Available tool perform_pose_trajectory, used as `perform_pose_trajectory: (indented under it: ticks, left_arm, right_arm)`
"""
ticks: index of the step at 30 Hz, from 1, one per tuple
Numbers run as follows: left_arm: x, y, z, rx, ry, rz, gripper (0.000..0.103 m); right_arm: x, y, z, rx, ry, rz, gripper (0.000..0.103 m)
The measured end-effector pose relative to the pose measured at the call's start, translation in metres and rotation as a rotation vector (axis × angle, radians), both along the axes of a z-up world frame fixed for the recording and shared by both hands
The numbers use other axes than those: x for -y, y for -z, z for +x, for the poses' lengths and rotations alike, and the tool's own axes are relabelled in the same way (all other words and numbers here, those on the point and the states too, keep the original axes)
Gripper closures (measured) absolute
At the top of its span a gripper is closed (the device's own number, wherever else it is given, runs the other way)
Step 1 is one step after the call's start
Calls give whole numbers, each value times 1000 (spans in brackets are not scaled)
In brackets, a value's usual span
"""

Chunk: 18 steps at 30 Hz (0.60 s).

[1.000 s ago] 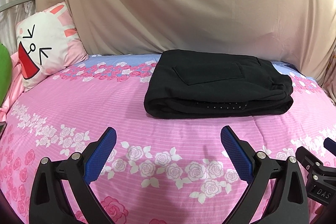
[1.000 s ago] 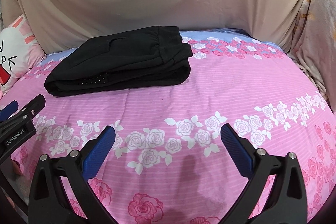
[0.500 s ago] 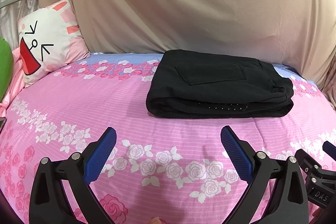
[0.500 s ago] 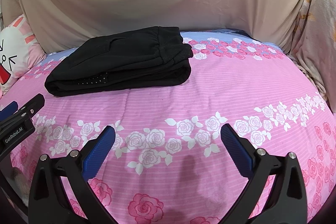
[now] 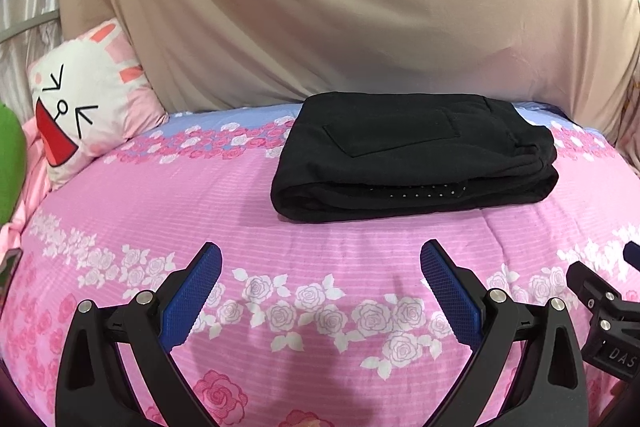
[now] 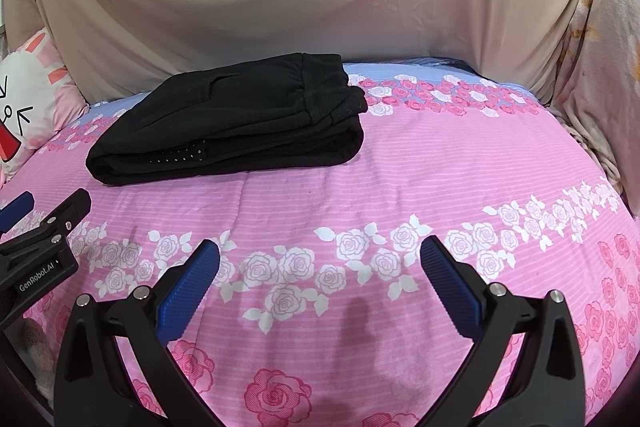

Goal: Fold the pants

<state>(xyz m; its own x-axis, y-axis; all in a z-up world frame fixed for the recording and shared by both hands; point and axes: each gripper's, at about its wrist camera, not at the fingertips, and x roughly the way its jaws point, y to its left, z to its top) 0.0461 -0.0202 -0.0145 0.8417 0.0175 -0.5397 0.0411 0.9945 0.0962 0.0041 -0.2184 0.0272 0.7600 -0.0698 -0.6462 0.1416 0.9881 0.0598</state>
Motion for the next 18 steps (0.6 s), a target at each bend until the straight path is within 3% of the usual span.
perform_pose_trajectory:
  ticks: [18]
  left_arm:
    - [-2,1,1,-7,22,-13,5]
  right_arm:
    - [0,0,0,1,1,-2,5]
